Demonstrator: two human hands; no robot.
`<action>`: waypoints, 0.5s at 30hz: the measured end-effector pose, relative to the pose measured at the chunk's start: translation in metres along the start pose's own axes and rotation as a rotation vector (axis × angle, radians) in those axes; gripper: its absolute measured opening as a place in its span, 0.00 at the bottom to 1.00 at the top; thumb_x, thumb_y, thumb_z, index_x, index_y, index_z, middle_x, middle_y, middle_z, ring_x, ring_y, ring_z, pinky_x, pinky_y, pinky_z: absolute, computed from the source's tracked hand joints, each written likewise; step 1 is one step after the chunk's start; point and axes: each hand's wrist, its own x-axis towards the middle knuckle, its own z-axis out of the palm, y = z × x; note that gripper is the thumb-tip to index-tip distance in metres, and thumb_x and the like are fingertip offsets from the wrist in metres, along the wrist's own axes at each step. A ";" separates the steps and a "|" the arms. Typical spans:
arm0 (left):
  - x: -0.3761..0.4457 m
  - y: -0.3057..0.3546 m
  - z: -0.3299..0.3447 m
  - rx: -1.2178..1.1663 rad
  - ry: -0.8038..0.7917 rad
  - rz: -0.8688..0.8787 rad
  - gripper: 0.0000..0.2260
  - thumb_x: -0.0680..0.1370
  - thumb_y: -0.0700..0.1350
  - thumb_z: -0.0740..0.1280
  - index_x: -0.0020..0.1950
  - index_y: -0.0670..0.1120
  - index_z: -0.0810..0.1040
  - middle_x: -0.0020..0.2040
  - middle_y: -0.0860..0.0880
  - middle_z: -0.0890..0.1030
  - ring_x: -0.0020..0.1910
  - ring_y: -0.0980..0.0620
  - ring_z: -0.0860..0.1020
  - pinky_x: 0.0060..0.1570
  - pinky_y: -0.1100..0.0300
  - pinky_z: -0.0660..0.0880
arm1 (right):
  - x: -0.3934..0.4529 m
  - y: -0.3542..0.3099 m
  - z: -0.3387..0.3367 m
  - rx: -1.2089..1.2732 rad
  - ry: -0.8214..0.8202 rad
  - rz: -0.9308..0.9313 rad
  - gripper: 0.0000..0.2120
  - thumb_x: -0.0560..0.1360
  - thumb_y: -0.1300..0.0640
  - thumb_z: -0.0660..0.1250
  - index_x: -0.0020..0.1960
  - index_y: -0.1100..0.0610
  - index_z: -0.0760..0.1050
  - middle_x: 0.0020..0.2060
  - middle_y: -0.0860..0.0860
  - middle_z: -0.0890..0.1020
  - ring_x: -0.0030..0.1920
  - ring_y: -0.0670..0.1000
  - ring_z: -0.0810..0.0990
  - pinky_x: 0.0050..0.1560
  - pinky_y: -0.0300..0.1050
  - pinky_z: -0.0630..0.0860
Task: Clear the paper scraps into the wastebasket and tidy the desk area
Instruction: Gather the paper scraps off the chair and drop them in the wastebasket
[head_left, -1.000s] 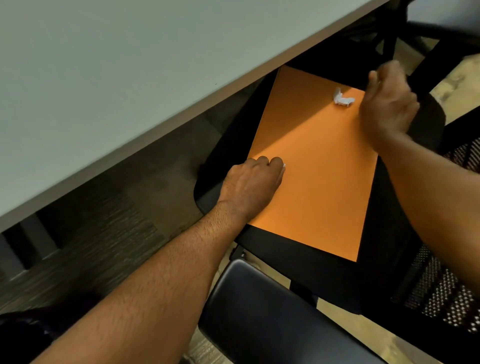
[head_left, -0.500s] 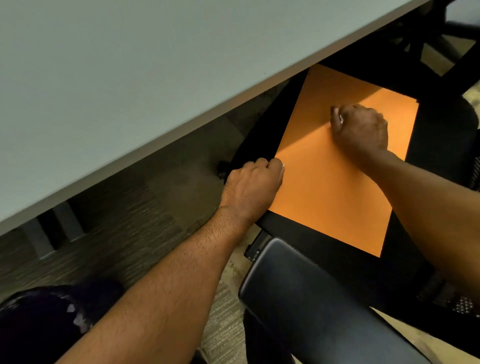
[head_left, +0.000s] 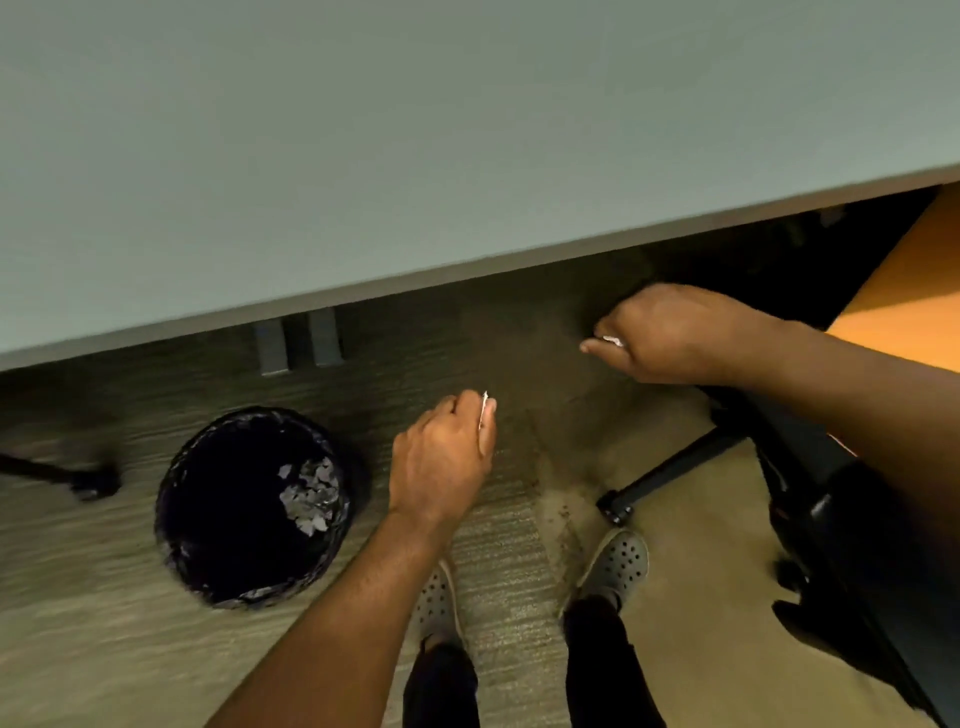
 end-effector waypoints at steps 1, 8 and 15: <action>-0.011 -0.019 -0.005 -0.002 0.011 -0.042 0.12 0.81 0.49 0.60 0.41 0.45 0.74 0.32 0.48 0.75 0.27 0.48 0.75 0.26 0.59 0.67 | 0.011 -0.019 0.002 -0.022 -0.042 -0.035 0.20 0.80 0.40 0.57 0.32 0.47 0.67 0.27 0.46 0.74 0.28 0.43 0.73 0.27 0.40 0.63; -0.086 -0.139 -0.026 0.041 0.087 -0.290 0.11 0.81 0.49 0.59 0.42 0.45 0.71 0.31 0.47 0.77 0.25 0.46 0.76 0.25 0.61 0.62 | 0.078 -0.167 0.032 0.035 -0.139 -0.241 0.17 0.80 0.42 0.58 0.37 0.48 0.72 0.30 0.45 0.73 0.29 0.43 0.73 0.26 0.37 0.63; -0.136 -0.210 -0.035 -0.096 0.352 -0.606 0.11 0.82 0.50 0.56 0.51 0.44 0.73 0.34 0.43 0.80 0.30 0.41 0.78 0.30 0.60 0.63 | 0.111 -0.310 0.093 0.445 0.099 -0.245 0.18 0.81 0.43 0.58 0.36 0.51 0.68 0.28 0.47 0.72 0.29 0.47 0.72 0.29 0.42 0.65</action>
